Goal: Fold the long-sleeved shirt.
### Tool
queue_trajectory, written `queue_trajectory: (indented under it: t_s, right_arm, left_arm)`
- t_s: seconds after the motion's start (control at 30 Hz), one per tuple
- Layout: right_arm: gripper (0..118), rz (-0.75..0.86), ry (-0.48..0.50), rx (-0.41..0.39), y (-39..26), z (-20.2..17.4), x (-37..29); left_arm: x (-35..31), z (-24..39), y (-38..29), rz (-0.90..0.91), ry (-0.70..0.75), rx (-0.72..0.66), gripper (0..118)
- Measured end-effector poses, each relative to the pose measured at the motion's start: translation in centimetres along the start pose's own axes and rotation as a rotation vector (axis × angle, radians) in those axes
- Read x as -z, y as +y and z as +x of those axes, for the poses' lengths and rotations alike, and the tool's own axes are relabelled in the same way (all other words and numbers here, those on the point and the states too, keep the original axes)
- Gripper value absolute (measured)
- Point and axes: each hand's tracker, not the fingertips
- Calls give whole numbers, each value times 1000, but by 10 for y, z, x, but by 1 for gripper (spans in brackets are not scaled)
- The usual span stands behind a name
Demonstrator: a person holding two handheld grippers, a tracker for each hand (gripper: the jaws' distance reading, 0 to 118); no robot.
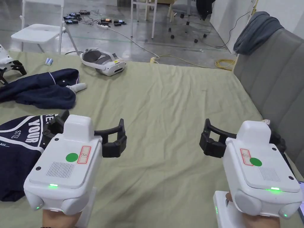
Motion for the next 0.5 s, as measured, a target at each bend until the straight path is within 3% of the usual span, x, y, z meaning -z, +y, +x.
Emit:
queue_trajectory:
  t_s: [0.5]
  right_arm:
    - [118, -4, -5, -7, 0, -1, -4]
  left_arm:
    - [1, 2, 1, 3, 2, -13, 111]
